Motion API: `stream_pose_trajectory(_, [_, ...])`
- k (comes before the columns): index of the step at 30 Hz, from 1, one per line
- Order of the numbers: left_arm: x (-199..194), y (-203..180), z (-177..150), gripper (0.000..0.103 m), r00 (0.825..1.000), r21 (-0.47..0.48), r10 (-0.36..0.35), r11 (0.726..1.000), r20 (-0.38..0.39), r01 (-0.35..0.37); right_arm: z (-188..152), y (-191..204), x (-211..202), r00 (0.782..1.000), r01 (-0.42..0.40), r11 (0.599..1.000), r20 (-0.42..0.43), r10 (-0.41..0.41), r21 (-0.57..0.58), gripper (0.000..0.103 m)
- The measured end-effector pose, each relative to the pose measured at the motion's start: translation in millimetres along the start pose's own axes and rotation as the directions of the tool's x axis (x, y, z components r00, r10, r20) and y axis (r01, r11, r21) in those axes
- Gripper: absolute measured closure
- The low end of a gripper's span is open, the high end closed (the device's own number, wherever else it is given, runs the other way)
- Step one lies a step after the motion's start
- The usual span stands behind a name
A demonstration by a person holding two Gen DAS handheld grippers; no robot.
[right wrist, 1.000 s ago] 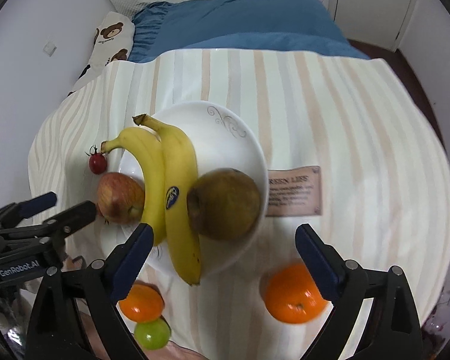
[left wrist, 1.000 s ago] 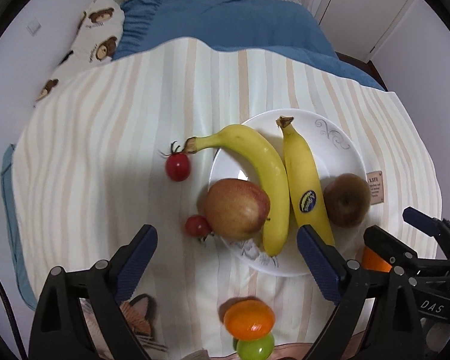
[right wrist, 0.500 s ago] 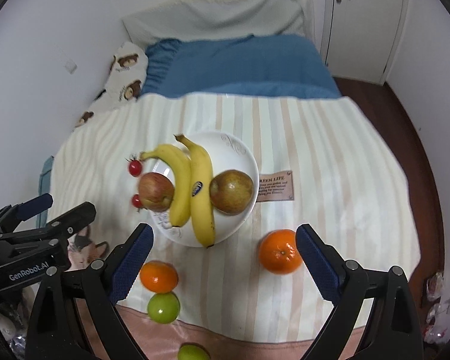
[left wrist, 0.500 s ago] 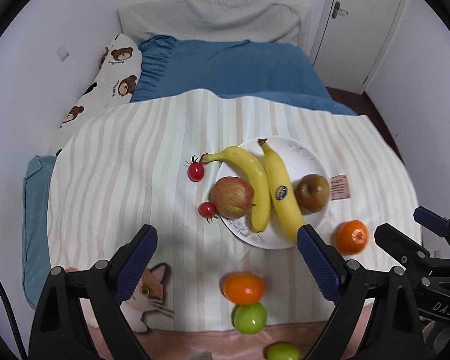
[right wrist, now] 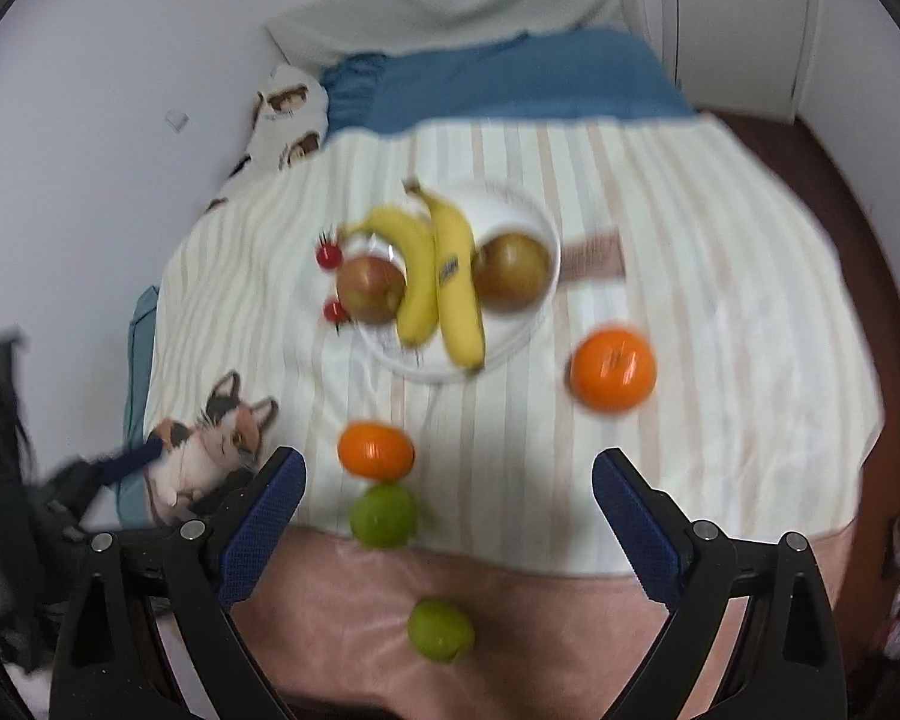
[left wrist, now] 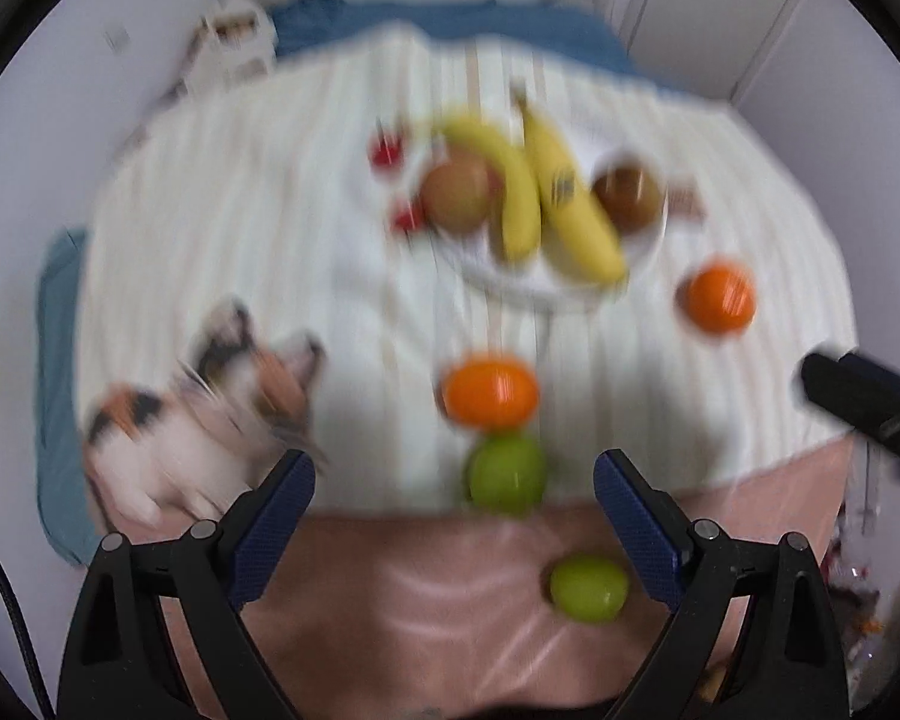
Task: Organize fruits
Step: 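Move both tools back toward the green apples, then grasp a green apple with the left tool while the right tool grasps the other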
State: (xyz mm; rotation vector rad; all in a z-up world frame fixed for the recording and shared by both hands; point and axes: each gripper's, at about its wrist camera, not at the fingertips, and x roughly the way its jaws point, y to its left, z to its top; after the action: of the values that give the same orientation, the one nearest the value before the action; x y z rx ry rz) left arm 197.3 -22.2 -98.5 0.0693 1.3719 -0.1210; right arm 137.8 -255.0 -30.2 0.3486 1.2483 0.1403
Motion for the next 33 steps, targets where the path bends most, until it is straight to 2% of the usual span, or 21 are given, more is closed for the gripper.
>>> stream_pose_trajectory(2, [33.4,-10.8,-7.7,0.008,0.997,0.014,-0.016,1.0,-0.08,0.017,-10.3,-11.9,15.5,1.0,0.002,0.999,-0.03,-0.001,0.032,0.005])
stream_pose_trajectory(6, [84.1,-30.8,-10.9,0.008,0.986,0.048,-0.021,0.998,-0.168,0.029,-28.3,-31.9,43.8,0.995,0.0,0.997,-0.102,0.008,0.074,0.013])
stream_pose_trajectory(8, [100.9,-38.7,-6.8,0.008,0.982,0.07,-0.012,0.997,-0.188,0.026,-43.0,-37.2,56.5,0.988,-0.014,0.996,-0.15,0.027,0.089,0.014])
stream_pose_trajectory(10, [119.6,-52.2,-5.0,0.011,0.976,0.156,0.039,0.988,-0.212,-0.006,-59.1,-40.4,65.2,0.984,-0.024,0.994,-0.173,0.042,0.108,0.017])
stream_pose_trajectory(12, [132.0,-55.8,-6.7,0.024,0.974,0.186,0.049,0.982,-0.219,-0.008,-72.1,-45.5,76.0,0.975,-0.031,0.991,-0.214,0.06,0.133,0.018])
stream_pose_trajectory(13, [140.1,-54.8,-7.6,0.029,0.969,0.185,0.045,0.983,-0.245,0.001,-78.3,-48.6,81.9,0.967,-0.056,0.985,-0.236,0.094,0.162,0.018])
stream_pose_trajectory(14, [143.1,-53.9,-7.6,0.041,0.967,0.188,0.054,0.982,-0.248,-0.007,-85.8,-51.2,88.0,0.958,-0.074,0.978,-0.258,0.123,0.193,0.018])
stream_pose_trajectory(17, [141.8,-51.2,-3.8,0.051,0.972,0.18,0.035,0.984,-0.233,0.008,-105.8,-45.0,101.8,0.942,-0.078,0.981,-0.309,0.131,0.177,0.018])
stream_pose_trajectory(20, [140.7,-50.9,-1.5,0.051,0.971,0.166,0.024,0.986,-0.236,0.016,-124.0,-34.6,121.2,0.919,-0.094,0.982,-0.364,0.149,0.164,0.019])
stream_pose_trajectory(23, [136.8,-51.1,-1.7,0.051,0.973,0.169,0.03,0.985,-0.227,0.009,-133.7,-24.7,140.3,0.906,-0.098,0.985,-0.397,0.148,0.146,0.022])
stream_pose_trajectory(26, [129.6,-41.4,-7.0,0.051,0.972,0.177,0.04,0.984,-0.232,0.002,-139.9,-15.5,157.3,0.901,-0.084,0.991,-0.418,0.119,0.1,0.03])
stream_pose_trajectory(28, [120.2,-32.9,-15.3,0.051,0.973,0.163,0.037,0.987,-0.23,0.001,-143.8,-13.3,167.9,0.901,-0.071,0.995,-0.423,0.097,0.076,0.044])
stream_pose_trajectory(33, [96.7,3.0,-57.0,0.051,0.968,0.129,0.029,0.992,-0.251,0.004,-151.4,-2.8,164.6,0.906,-0.064,0.998,-0.42,0.056,-0.005,0.044])
